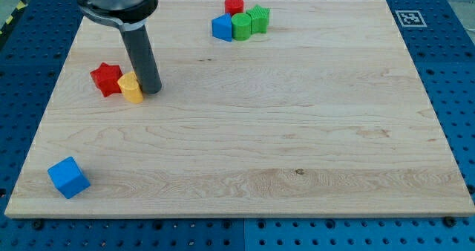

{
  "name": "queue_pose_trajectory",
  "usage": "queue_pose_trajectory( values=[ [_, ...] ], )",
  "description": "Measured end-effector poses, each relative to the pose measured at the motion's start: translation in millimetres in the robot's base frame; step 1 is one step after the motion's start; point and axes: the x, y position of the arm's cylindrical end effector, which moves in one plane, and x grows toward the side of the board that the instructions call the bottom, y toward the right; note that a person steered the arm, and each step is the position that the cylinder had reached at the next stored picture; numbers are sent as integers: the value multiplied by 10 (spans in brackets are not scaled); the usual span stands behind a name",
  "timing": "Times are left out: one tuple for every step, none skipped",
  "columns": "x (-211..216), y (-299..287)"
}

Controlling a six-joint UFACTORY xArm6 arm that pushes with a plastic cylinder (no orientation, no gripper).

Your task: Place the arm vertically to the yellow heart

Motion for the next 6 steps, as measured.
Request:
queue_pose_trajectory(
  values=[
    [0,0],
    [152,104],
    [680,210],
    [1329,205],
    [1895,91],
    [1930,77]
  ],
)
